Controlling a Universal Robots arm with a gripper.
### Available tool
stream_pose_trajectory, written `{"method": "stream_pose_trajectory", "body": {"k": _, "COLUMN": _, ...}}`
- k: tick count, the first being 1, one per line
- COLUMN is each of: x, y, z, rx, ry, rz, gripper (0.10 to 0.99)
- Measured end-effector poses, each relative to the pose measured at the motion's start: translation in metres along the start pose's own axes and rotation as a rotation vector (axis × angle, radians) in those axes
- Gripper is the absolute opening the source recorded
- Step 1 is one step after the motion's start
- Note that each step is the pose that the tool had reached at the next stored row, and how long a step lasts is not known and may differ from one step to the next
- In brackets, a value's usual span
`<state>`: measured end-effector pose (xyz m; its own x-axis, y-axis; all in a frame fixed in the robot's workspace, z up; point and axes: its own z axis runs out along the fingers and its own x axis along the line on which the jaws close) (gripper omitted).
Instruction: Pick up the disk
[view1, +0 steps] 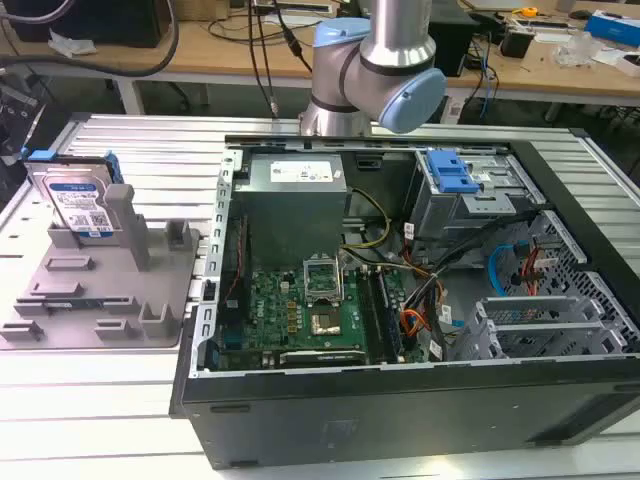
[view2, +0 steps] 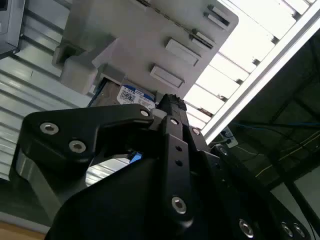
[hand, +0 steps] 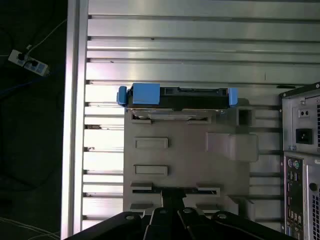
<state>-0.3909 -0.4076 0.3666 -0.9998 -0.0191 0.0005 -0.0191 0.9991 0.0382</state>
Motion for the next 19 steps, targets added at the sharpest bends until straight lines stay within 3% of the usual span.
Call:
{"method": "stream_pose_trajectory", "body": {"k": 13, "x": 0.0000, "y": 0.0000, "z": 0.0000, "rx": 0.000, "ry": -0.0001, "rz": 0.000, "gripper": 0.106}}
{"method": "stream_pose_trajectory", "body": {"k": 14, "x": 0.0000, "y": 0.0000, "z": 0.0000, "rx": 0.000, "ry": 0.0005, "rz": -0.012, "gripper": 0.106}}
{"method": "stream_pose_trajectory", "body": {"k": 19, "x": 0.0002, "y": 0.0000, "z": 0.0003, "rx": 0.001, "ry": 0.0063, "rz": -0.169, "gripper": 0.106}}
